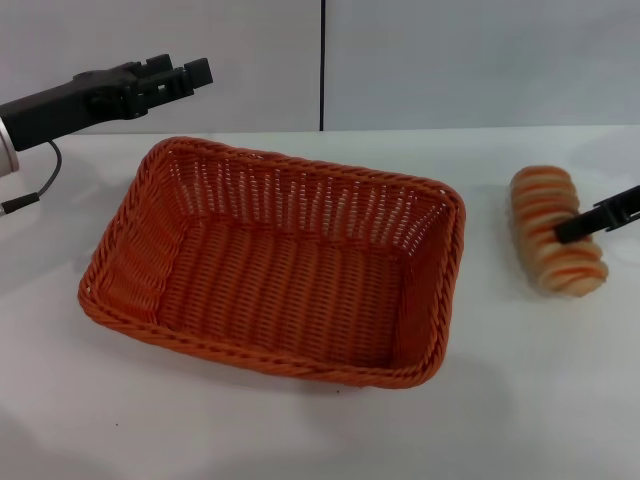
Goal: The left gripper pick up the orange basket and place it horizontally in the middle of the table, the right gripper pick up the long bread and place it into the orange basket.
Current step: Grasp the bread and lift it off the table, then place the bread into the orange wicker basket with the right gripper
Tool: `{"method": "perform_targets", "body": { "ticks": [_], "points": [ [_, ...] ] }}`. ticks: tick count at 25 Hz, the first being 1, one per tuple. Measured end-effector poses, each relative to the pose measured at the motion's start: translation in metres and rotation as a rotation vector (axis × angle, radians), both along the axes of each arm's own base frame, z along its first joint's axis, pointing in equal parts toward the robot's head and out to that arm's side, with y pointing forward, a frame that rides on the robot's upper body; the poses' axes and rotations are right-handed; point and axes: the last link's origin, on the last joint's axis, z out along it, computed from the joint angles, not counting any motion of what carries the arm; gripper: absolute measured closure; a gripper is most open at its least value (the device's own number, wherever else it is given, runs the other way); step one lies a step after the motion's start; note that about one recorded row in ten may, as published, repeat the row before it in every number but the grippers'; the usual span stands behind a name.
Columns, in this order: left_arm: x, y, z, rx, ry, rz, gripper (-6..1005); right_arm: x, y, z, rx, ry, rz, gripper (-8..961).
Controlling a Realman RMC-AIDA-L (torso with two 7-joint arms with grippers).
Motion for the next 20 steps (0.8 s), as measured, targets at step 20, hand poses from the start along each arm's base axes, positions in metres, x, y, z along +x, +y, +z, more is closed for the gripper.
{"method": "perform_targets", "body": {
  "ticks": [20],
  "points": [
    [0.003, 0.003, 0.0, 0.002, 0.002, -0.01, 218, -0.088, -0.006, 0.058, 0.215, 0.361, 0.369, 790]
  ]
}}
